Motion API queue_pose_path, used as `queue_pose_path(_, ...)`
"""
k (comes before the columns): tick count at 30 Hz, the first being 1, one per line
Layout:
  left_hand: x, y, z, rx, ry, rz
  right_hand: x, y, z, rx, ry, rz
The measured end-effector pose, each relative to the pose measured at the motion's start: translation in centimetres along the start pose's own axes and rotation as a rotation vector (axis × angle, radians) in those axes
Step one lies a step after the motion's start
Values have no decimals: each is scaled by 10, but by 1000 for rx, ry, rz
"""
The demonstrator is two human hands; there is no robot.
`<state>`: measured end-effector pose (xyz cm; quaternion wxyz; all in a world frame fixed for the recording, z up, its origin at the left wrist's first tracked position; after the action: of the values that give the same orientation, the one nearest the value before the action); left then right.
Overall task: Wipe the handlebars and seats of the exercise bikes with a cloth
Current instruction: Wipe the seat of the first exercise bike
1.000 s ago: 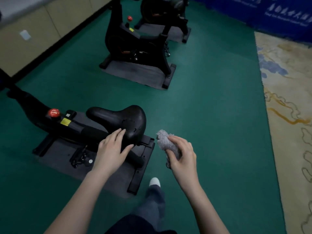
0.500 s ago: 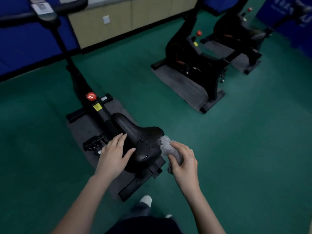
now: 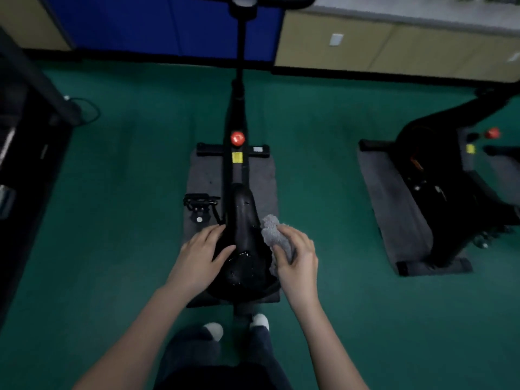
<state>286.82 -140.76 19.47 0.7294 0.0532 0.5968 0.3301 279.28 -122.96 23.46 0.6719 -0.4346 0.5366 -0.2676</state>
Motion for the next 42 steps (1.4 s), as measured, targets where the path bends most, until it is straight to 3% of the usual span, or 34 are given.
queue_pose_path(8,11,6,-27,-195,155,195,47,-18,-75,-406,-222,140)
queue_pose_path(11,17,3,-29,-221,197,325,78,-19,-85,-608,-392,345)
queue_pose_path(15,24,-3,-27,-228,275,467,88,-14,-105,-796,-411,517)
queue_pose_path(17,28,-6,-28,-218,285,512,91,-14,-124,-720,-440,449)
queue_pose_path(21,38,-11,-31,-219,280,598,90,-8,-135,-380,-448,104)
queue_pose_path(28,45,-16,-33,-204,304,650,91,1,-119,-283,-339,12)
queue_pose_path(30,45,-18,-35,-192,298,656,100,7,-142,-84,-365,-9)
queue_pose_path(32,45,-18,-34,-182,276,661,107,18,-158,232,-434,-206)
queue_pose_path(34,47,-20,-32,-174,251,662,103,30,-157,437,-454,-393)
queue_pose_path(37,49,-21,-29,-161,219,659,83,44,-131,422,-425,-327)
queue_pose_path(42,49,-21,-24,-140,162,651,59,41,-74,22,-274,18)
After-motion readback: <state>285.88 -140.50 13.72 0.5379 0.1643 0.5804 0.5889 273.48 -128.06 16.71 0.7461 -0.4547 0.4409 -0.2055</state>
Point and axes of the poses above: each hand's wrist, its own z-axis away from the middle knuckle, its own x-axis out of the palm, y = z × x, the point moved 5 cm from there along -z, towards the middle knuckle, and after that the axes turned 3 degrees about -z, right-handed, at the moved point
